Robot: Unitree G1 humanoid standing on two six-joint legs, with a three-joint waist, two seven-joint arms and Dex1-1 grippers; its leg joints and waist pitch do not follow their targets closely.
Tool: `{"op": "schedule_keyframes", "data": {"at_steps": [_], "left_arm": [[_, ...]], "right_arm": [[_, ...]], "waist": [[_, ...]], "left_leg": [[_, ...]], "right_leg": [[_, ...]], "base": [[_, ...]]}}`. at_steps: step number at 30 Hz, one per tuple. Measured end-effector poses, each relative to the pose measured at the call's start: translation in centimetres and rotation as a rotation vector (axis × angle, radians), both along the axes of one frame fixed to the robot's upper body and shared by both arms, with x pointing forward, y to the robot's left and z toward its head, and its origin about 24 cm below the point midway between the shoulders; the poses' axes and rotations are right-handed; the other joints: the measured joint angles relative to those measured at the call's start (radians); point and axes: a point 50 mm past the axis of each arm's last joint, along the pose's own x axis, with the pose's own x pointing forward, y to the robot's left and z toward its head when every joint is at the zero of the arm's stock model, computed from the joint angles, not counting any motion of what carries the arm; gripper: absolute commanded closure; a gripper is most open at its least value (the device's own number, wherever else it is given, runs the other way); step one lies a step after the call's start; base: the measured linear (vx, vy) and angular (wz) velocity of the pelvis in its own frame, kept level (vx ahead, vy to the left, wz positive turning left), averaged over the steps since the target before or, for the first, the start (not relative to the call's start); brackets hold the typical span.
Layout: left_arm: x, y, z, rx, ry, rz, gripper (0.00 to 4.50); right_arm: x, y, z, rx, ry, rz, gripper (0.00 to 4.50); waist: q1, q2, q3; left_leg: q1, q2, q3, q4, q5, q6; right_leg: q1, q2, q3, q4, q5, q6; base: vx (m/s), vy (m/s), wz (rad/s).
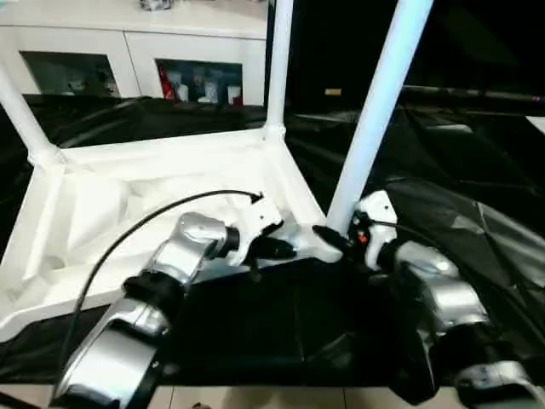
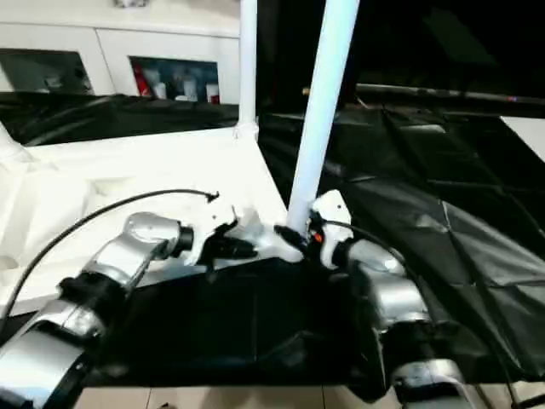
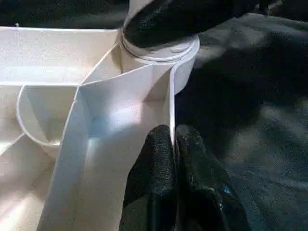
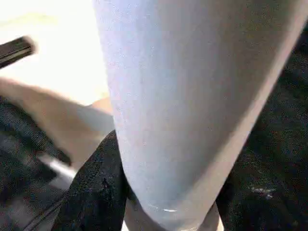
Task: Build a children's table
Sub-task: Rotate leg to tighten
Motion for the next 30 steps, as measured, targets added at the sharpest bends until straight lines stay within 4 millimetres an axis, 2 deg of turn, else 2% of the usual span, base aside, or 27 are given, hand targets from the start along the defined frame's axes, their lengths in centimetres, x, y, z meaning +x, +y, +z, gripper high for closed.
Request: {"op": "schedule_keyframes", "data": {"at_steps": [1,4,9,10,11,13,17,18,19,21,23,30], "left_arm": [[0.3,-1.0,0.0,0.006,-0.013,0.031,4.50],[0.5,-2.5,-0.2,0.007,-0.021,0.069,4.50],[0.6,-2.5,-0.2,0.011,-0.046,0.056,4.50],[0.6,-2.5,-0.2,0.012,-0.049,0.055,4.50],[0.6,-2.5,-0.2,0.012,-0.053,0.053,4.50],[0.6,-2.4,-0.2,0.015,-0.066,0.045,4.50],[0.6,-2.4,-0.2,0.015,-0.098,0.030,4.50],[0.6,-2.4,-0.2,0.011,-0.104,0.028,4.05],[0.6,-2.4,-0.2,0.007,-0.107,0.029,3.93],[0.7,-2.2,-0.1,-0.042,-0.118,0.048,3.86],[0.7,-2.0,0.2,-0.087,-0.125,0.058,3.57],[0.4,0.4,1.8,-0.174,-0.129,0.023,3.11]], "right_arm": [[0.4,0.3,-0.1,0.001,0.001,-0.094,2.55],[0.9,0.5,-0.1,-0.003,0.009,-0.208,2.55],[1.0,0.6,0.0,0.008,0.003,-0.231,2.55],[1.0,0.6,0.0,0.010,0.002,-0.231,2.20],[1.0,0.6,0.0,0.012,0.002,-0.230,2.20],[0.8,0.4,-0.1,0.022,0.003,-0.227,1.85],[0.3,0.1,-0.3,0.018,-0.008,-0.227,1.45],[0.2,-0.1,-0.3,0.015,-0.013,-0.229,1.37],[0.1,-0.1,-0.3,0.014,-0.015,-0.225,1.37],[-0.4,-0.6,-0.1,0.025,-0.030,-0.211,1.37],[-0.9,-1.2,0.3,0.040,-0.046,-0.177,1.37],[-3.7,-3.1,1.4,0.082,-0.056,-0.004,1.37]], "waist": [[0.001,0.000,0.000],[0.007,0.002,-0.001],[0.011,0.004,-0.002],[0.011,0.004,-0.002],[0.011,0.005,-0.002],[0.012,0.006,-0.002],[0.010,0.008,-0.001],[0.010,0.009,0.000],[0.010,0.010,0.000],[0.013,0.007,0.001],[0.013,0.002,0.005],[0.006,0.004,0.006]], "left_leg": [[-0.001,0.000,0.000,0.001,0.000,-0.001],[-0.001,-0.002,0.000,0.000,0.000,0.000],[-0.001,-0.001,-0.001,-0.001,0.000,-0.001],[-0.001,-0.001,-0.001,-0.002,0.000,-0.001],[-0.001,-0.001,-0.002,-0.002,0.000,-0.001],[-0.001,-0.001,-0.002,-0.002,0.000,-0.001],[-0.001,-0.001,-0.002,-0.002,0.000,-0.001],[-0.002,-0.001,-0.002,-0.002,0.000,-0.001],[-0.002,-0.001,-0.002,-0.003,0.000,-0.001],[-0.004,-0.001,-0.002,-0.004,0.000,0.000],[-0.007,0.001,-0.002,-0.004,0.000,0.000],[-0.011,0.001,-0.002,-0.005,0.002,0.004]], "right_leg": [[0.000,0.000,0.000,0.000,0.000,0.001],[0.003,-0.001,0.001,-0.003,-0.001,0.002],[0.002,-0.001,0.000,-0.003,0.001,0.005],[0.002,-0.001,-0.001,-0.003,0.001,0.005],[0.002,-0.001,-0.001,-0.003,0.001,0.005],[0.002,-0.001,-0.001,-0.003,0.001,0.005],[0.001,-0.001,-0.001,-0.003,0.001,0.006],[0.001,-0.001,-0.001,-0.003,0.001,0.006],[0.000,-0.001,-0.001,-0.003,0.001,0.006],[-0.002,-0.001,-0.002,-0.003,0.001,0.006],[-0.004,0.000,-0.004,-0.003,0.003,0.004],[-0.006,0.001,-0.003,-0.009,0.001,0.006]], "base": [[0.000,0.000,0.00],[0.000,0.000,0.00],[0.000,0.000,0.00],[0.000,0.000,0.00],[0.000,0.000,0.00],[0.000,0.000,0.00],[0.000,0.000,0.00],[0.000,0.000,0.00],[0.000,0.000,0.00],[0.000,0.000,0.00],[0.000,0.000,0.00],[0.000,0.000,0.00]]}}
